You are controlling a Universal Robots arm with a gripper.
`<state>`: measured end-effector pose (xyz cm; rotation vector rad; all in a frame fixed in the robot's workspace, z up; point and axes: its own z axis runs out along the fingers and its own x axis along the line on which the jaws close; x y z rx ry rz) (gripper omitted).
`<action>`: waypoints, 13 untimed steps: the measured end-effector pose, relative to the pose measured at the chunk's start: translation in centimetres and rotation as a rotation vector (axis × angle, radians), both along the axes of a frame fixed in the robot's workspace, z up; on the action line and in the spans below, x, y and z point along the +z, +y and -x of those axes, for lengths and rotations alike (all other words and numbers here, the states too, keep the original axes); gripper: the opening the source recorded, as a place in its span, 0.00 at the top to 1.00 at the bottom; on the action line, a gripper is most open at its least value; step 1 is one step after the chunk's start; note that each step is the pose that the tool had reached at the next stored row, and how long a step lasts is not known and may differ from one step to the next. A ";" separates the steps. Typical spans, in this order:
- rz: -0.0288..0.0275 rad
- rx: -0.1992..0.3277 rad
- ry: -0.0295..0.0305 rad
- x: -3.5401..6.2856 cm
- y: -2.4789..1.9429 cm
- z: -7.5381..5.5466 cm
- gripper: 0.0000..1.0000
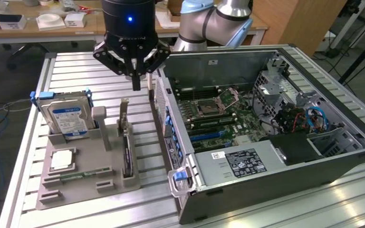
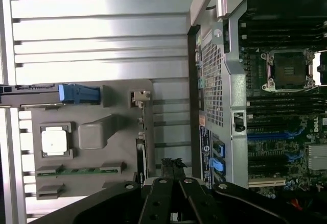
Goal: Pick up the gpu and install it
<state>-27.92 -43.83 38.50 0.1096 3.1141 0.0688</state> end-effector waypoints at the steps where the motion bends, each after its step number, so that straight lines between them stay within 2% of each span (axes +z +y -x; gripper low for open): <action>1: 0.0000 0.000 -0.0001 -0.01 0.00 0.1 0.89; 13: 0.0000 0.000 0.0000 -0.14 -0.05 2.0 0.89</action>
